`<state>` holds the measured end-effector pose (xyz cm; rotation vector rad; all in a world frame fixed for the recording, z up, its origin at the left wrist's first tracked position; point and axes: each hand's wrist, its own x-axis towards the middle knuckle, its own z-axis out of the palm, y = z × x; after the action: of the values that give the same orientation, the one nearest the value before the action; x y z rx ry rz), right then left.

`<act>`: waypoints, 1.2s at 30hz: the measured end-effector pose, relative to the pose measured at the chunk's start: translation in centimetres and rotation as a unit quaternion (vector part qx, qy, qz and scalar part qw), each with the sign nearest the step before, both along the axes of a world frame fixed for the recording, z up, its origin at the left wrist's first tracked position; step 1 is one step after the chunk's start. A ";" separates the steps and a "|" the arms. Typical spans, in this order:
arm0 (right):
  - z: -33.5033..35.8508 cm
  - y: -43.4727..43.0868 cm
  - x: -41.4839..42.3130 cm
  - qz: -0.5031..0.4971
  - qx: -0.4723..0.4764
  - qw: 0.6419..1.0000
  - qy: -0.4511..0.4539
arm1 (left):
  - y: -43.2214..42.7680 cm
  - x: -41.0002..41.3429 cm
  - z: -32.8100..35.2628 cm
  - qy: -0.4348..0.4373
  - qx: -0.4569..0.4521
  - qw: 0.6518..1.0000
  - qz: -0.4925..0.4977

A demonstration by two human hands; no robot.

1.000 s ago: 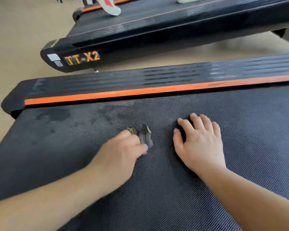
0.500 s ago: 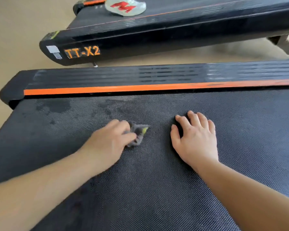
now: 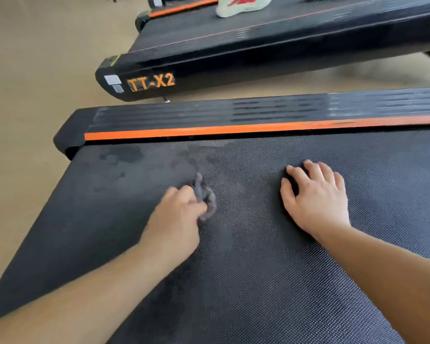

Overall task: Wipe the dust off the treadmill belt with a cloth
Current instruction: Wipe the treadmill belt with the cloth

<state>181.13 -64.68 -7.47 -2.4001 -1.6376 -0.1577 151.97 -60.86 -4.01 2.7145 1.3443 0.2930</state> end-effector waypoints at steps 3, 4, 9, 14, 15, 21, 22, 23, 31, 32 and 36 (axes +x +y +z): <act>1.3 0.0 -0.5 -0.011 -0.083 0.996 -0.021 | -7.5 1.7 1.1 0.021 -0.045 0.986 -0.160; 2.1 0.0 -0.8 -0.015 -0.116 0.993 -0.020 | -8.6 1.0 1.6 0.047 -0.060 0.976 -0.204; 6.4 -4.5 -6.1 0.047 -0.080 0.991 0.098 | -4.8 -5.3 2.5 0.071 -0.034 0.997 -0.019; 3.7 -12.6 -13.8 0.102 -0.056 0.986 0.117 | -11.5 -5.2 3.0 0.109 -0.068 0.972 -0.196; 2.8 -13.3 -14.4 0.095 -0.064 0.987 0.113 | -12.0 -6.1 3.0 0.121 -0.078 0.955 -0.259; 0.7 -13.8 -15.7 0.074 -0.052 0.992 0.087 | -7.4 -11.0 2.4 0.139 -0.013 0.986 -0.095; 0.7 -13.7 -15.8 0.073 -0.050 0.992 0.088 | -8.5 -10.6 2.1 0.116 -0.017 0.990 -0.081; 0.6 -13.8 -15.8 0.070 -0.050 0.993 0.087 | -10.5 -9.9 1.7 0.092 -0.027 0.990 -0.106; 0.4 -13.8 -15.8 0.061 -0.045 0.993 0.090 | -12.3 -12.3 2.2 0.109 0.002 0.970 -0.219; 0.4 -13.7 -15.9 0.062 -0.044 0.993 0.093 | -12.1 -12.5 2.3 0.094 0.007 0.987 -0.131; 0.6 -13.8 -15.9 0.060 -0.040 0.993 0.098 | -19.9 -9.5 2.5 0.026 -0.043 0.990 -0.128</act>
<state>165.27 -78.47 -6.85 -2.2818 -1.7179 0.1641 142.48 -80.76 -1.56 2.7969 0.9770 0.1388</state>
